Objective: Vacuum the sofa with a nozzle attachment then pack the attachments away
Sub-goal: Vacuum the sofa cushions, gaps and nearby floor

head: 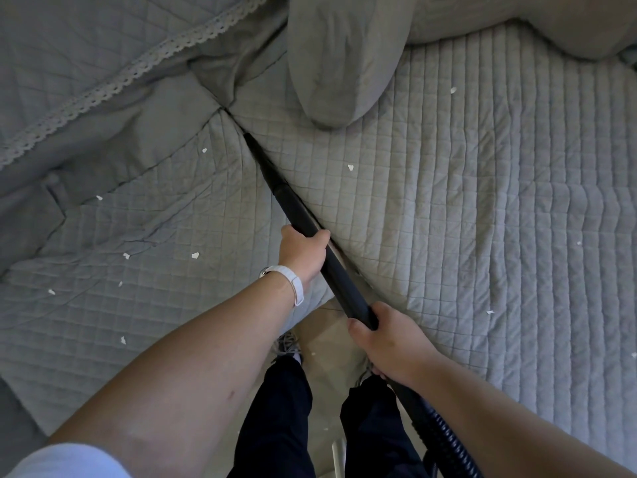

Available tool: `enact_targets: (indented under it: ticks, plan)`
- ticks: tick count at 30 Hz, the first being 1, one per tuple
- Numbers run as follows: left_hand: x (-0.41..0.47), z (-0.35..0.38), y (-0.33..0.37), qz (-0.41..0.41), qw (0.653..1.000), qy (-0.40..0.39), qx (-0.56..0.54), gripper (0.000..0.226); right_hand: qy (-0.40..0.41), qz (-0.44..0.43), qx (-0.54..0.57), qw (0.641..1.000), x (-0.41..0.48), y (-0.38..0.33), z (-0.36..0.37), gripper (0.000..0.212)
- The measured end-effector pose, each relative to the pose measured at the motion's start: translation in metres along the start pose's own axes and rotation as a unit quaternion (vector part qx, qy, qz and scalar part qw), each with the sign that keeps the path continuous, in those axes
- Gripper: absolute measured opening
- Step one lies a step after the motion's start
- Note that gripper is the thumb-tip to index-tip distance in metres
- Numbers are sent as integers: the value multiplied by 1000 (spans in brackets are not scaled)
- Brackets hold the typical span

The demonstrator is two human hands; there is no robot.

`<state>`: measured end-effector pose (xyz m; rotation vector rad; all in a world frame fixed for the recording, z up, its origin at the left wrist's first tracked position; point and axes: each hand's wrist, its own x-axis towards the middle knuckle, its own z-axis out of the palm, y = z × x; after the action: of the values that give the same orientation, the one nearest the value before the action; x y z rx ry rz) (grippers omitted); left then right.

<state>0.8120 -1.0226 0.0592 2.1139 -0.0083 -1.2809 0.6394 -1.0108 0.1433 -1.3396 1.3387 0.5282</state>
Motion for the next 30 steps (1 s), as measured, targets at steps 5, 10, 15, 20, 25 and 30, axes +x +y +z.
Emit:
enact_targets:
  ticks: [5, 10, 15, 20, 25, 30]
  plan:
    - [8, -8, 9, -7, 1000, -3, 7, 45, 1, -1, 1, 1000, 7, -13, 2, 23]
    - [11, -13, 14, -12, 1000, -8, 5, 45, -2, -1, 7, 1000, 8, -20, 2, 22]
    - [7, -16, 19, -9, 1000, -10, -6, 37, 14, 3, 2, 1000, 1, -26, 0, 25]
    - [-9, -27, 37, 18, 999, -10, -45, 35, 33, -16, -4, 999, -13, -36, -5, 21]
    - [-36, -47, 56, 45, 994, -2, -102, 40, 46, -32, 6, 998, -38, -54, -4, 24]
    - [-74, -78, 74, 88, 981, 8, -173, 25, 57, -55, 1, 997, -75, -74, 3, 23]
